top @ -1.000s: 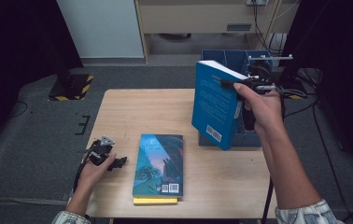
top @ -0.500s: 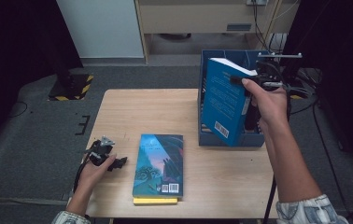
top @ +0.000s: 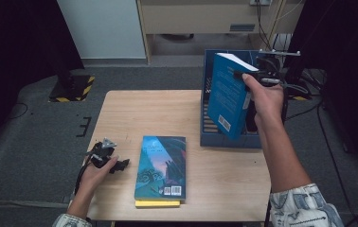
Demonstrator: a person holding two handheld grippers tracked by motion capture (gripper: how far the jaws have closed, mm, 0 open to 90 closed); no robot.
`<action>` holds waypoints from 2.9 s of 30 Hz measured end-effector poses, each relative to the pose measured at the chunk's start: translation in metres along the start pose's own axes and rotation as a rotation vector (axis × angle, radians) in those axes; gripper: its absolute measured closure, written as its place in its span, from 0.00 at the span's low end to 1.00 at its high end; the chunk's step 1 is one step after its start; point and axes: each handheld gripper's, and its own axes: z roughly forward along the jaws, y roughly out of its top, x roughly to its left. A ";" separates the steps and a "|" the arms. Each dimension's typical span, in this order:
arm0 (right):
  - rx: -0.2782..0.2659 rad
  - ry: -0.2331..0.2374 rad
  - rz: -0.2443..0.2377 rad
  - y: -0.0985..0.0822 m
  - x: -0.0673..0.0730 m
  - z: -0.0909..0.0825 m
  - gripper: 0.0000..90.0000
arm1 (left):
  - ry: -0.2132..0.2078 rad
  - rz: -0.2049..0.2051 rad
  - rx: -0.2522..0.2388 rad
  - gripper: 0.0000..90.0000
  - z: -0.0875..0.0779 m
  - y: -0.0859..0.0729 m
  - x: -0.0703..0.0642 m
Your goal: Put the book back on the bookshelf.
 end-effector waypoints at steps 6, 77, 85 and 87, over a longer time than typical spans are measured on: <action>0.019 0.008 -0.012 -0.005 0.005 0.001 0.67 | -0.004 0.005 0.001 0.06 0.000 0.000 -0.001; 0.000 -0.131 0.010 -0.016 0.019 0.096 0.67 | -0.009 0.014 -0.006 0.07 0.001 0.000 -0.001; 0.014 -0.139 0.012 -0.026 0.018 0.106 0.67 | -0.009 0.014 -0.006 0.06 0.001 0.000 -0.001; 0.016 -0.138 0.010 -0.027 0.018 0.107 0.67 | -0.009 0.014 -0.006 0.06 0.001 0.000 -0.001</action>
